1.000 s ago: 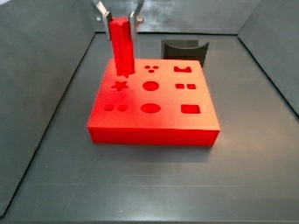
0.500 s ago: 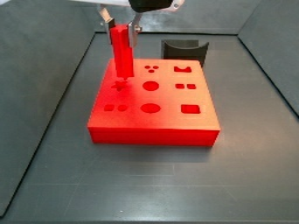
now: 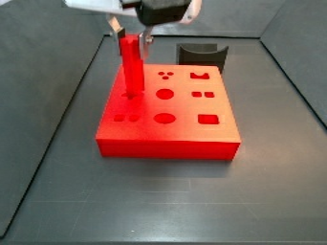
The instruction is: Insert the star object.
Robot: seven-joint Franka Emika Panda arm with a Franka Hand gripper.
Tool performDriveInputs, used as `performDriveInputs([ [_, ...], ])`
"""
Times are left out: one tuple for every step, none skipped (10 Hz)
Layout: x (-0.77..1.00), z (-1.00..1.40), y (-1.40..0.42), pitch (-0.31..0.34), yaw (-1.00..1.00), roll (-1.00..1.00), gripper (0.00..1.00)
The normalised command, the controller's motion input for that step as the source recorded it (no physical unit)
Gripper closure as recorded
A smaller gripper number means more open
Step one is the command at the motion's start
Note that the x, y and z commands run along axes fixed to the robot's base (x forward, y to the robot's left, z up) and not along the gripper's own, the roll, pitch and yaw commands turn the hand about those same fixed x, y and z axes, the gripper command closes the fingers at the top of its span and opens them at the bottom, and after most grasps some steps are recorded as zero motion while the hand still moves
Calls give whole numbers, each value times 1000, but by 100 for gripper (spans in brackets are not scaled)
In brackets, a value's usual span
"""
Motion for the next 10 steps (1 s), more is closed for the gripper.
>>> performDriveInputs([
  [-54,-149,0,-29,-163,-149,100],
  [-11,0,-51,0,-154,-123,100],
  [-46,0,-23,0,-169,-101,100],
  [0,0,-71,-26,-149,-114,100],
  [0,-143,0,-57,-194,-94,100],
  [-34,-166,0,-94,-180,-179,100],
  [-109,-114,0,-76,-163,-116,100],
  [-37,-80,0,-69,-103,-87,100],
  [-60,-63,0,-57,-94,-79,100],
  [-194,-9,0,-36,-77,-46,100],
])
